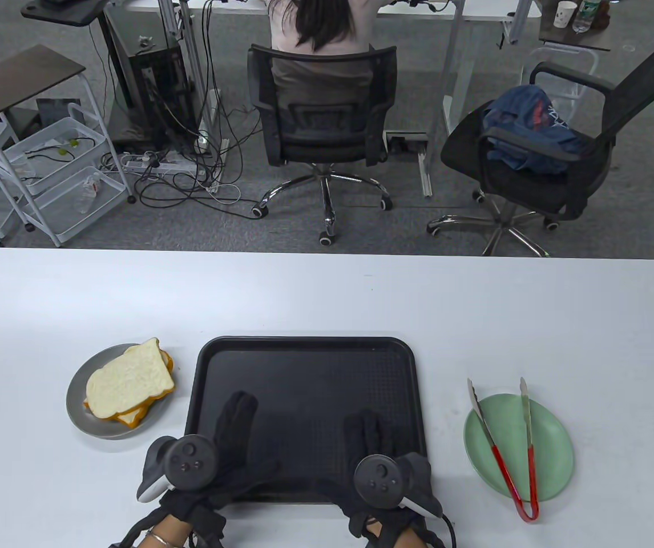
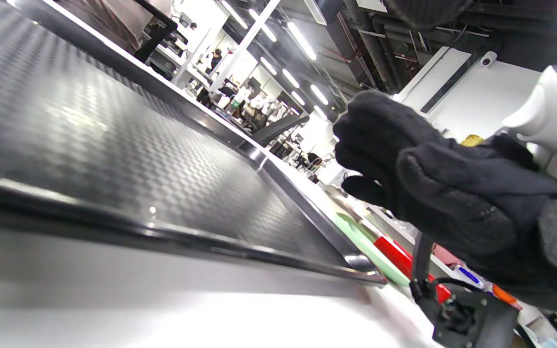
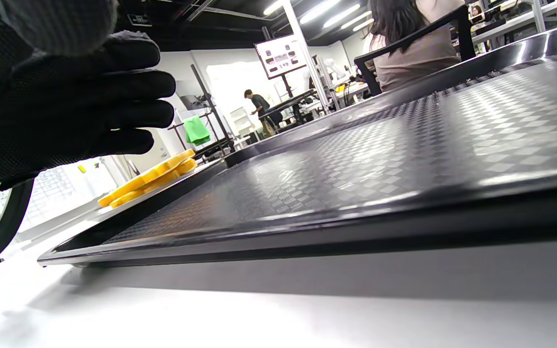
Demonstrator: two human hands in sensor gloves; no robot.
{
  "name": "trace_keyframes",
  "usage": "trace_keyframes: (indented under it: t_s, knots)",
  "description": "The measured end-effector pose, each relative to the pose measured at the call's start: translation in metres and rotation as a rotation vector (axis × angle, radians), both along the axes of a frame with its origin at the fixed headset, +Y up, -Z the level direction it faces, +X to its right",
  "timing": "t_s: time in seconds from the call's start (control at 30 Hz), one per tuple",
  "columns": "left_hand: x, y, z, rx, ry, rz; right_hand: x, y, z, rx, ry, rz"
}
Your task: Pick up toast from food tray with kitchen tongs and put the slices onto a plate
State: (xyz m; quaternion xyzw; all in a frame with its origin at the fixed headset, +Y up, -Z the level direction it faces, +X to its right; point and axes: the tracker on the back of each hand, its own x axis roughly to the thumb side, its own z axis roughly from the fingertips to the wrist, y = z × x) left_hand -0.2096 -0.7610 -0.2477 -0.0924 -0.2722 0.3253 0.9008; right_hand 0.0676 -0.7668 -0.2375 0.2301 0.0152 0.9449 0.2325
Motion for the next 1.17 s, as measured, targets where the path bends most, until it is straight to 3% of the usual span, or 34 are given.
trace_keyframes:
  t_s: [1.17]
  knots:
    - [0.0064, -0.0024, 0.0021, -0.010, -0.055, -0.009, -0.0043, -0.0029, 0.0000, -0.036, 0.038, -0.001]
